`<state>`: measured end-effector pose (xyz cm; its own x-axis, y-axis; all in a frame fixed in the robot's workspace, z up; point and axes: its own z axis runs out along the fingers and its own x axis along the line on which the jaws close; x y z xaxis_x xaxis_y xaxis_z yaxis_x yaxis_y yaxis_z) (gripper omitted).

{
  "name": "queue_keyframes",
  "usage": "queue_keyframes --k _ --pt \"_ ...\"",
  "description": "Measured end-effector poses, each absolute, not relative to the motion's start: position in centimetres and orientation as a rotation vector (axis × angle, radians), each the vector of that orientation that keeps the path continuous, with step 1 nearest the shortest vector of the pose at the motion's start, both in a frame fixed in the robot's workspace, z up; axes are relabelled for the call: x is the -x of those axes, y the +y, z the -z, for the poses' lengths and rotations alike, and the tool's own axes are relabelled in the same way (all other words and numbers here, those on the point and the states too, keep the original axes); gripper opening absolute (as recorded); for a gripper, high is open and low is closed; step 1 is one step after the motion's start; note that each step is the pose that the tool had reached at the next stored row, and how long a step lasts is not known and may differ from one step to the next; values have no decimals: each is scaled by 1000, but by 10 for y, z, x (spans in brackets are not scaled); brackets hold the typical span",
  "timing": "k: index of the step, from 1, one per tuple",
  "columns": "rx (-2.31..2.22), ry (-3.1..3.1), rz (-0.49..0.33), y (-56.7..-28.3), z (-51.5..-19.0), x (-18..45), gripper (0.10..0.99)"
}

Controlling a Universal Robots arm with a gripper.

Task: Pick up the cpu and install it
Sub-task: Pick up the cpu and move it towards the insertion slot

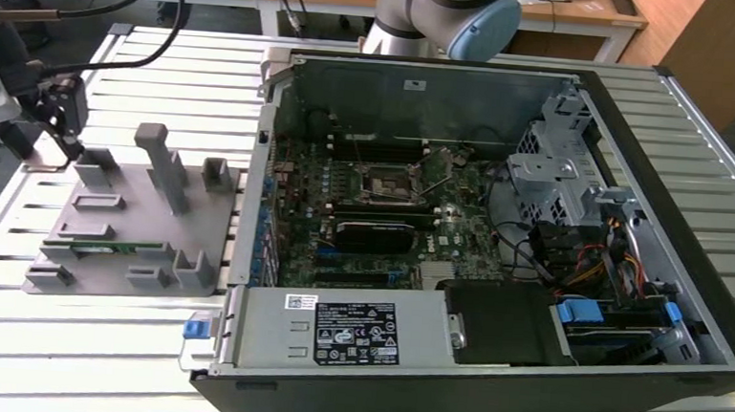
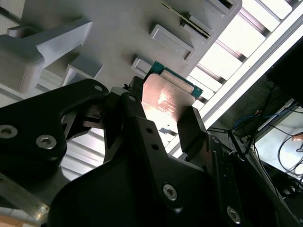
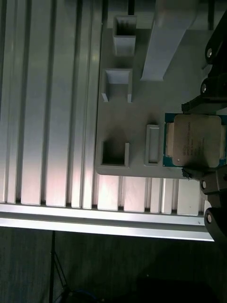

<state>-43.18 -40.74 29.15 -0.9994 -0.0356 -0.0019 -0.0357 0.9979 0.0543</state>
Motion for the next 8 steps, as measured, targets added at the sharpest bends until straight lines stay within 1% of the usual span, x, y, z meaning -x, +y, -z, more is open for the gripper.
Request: queue_keyframes --k 8 --pt "56 3139 -86 -406 -297 432 537"
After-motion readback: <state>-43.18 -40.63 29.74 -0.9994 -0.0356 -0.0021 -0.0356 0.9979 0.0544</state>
